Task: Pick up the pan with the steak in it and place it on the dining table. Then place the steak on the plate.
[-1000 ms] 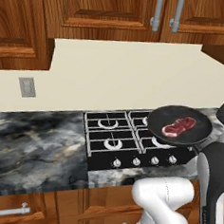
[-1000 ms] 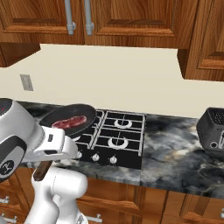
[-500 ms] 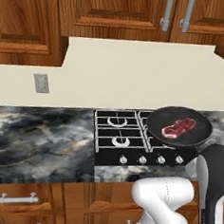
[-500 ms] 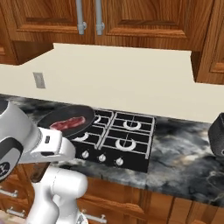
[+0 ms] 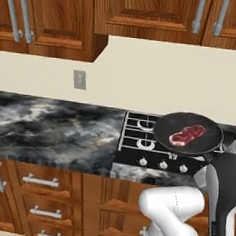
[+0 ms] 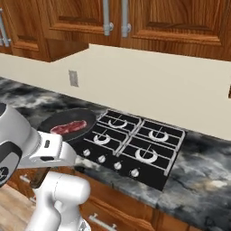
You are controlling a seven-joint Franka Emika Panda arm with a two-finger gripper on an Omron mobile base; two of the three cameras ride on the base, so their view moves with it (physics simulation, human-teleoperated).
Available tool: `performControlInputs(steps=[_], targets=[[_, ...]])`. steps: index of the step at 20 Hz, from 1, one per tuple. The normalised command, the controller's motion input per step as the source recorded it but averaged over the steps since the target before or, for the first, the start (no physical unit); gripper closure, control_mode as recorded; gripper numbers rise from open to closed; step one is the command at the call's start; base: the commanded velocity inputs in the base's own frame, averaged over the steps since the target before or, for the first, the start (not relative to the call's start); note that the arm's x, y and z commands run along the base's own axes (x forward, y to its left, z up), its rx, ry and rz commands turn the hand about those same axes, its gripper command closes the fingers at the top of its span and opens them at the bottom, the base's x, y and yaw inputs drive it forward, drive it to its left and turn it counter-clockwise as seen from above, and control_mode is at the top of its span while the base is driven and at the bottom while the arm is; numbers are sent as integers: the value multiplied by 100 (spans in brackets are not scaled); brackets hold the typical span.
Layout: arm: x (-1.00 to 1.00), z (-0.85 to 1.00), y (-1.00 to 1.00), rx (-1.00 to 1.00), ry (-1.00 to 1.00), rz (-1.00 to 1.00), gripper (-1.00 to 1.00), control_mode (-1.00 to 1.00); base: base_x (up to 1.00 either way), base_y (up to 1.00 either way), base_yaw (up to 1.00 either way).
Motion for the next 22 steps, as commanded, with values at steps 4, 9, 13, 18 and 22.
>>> performControlInputs(steps=[4,9,13,18,22], targets=[[0,0,0,0,0,0,100,100,-6,0,49],[0,0,0,0,0,0,100,100,-6,0,50],[0,0,0,0,0,0,100,100,-8,0,50],[0,0,0,0,0,0,100,100,-15,3,15],[0,0,0,0,0,0,100,100,-58,0,4]])
